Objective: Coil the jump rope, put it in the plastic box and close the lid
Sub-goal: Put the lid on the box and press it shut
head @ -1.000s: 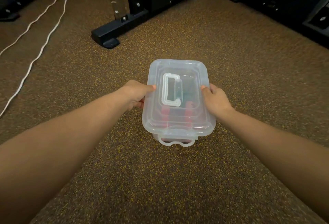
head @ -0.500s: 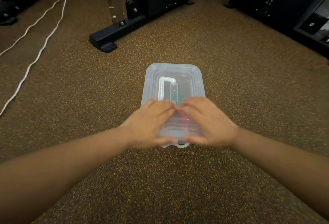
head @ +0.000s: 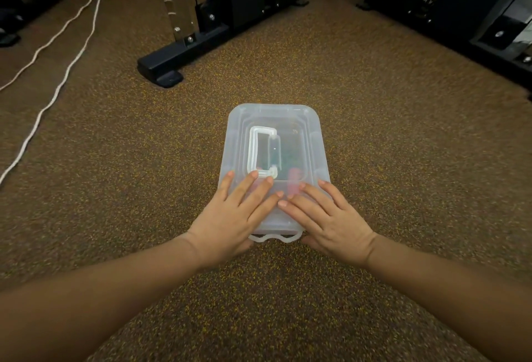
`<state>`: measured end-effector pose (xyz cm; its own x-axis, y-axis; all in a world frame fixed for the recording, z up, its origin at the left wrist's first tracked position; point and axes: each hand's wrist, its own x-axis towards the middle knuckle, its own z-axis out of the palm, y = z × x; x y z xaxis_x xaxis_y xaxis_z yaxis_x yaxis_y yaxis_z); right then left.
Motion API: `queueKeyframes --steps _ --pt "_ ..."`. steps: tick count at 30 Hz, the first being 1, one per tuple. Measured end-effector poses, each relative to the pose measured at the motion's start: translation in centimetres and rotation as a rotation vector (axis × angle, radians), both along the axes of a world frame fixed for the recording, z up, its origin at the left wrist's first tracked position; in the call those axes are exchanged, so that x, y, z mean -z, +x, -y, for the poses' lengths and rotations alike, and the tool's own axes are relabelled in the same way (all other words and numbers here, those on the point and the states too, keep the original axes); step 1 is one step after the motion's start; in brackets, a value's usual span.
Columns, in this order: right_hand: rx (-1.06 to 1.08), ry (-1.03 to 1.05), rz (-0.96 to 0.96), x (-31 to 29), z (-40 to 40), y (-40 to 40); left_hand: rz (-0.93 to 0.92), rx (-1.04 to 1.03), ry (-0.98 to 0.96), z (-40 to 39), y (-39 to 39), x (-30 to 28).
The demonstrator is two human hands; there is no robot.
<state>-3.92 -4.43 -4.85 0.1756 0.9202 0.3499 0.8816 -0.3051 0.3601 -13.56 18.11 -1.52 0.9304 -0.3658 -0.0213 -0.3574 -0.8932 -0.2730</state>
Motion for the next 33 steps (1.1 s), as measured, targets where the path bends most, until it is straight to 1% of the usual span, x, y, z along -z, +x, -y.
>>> queueKeyframes --steps 3,6,9,13,17,25,30,33 --pt "-0.004 0.075 -0.103 0.0 -0.2 -0.1 -0.041 0.047 -0.035 -0.4 -0.1 -0.4" --pt "-0.035 0.110 -0.212 -0.4 -0.3 0.1 -0.041 0.094 -0.101 -1.0 0.0 -1.0" --pt "-0.066 0.065 -0.301 -1.2 -0.2 0.6 -0.059 0.145 -0.102 -1.8 0.4 -1.0" --pt "-0.056 0.009 -0.355 -1.6 0.1 0.9 -0.068 0.162 -0.091 -2.1 0.5 -0.7" --pt "-0.039 0.035 -0.432 -1.7 0.1 0.5 -0.062 0.176 -0.100 -2.2 0.8 -0.5" --pt "-0.055 0.088 -0.495 -1.6 0.0 0.3 -0.059 0.211 -0.148 -2.6 1.1 -0.2" --pt "-0.056 0.122 -0.573 -2.0 -0.3 0.4 -0.102 0.238 -0.216 -3.4 1.6 -0.5" --pt "-0.063 0.082 -0.573 -2.2 -0.3 0.9 -0.133 0.225 -0.265 -3.5 1.5 -0.7"
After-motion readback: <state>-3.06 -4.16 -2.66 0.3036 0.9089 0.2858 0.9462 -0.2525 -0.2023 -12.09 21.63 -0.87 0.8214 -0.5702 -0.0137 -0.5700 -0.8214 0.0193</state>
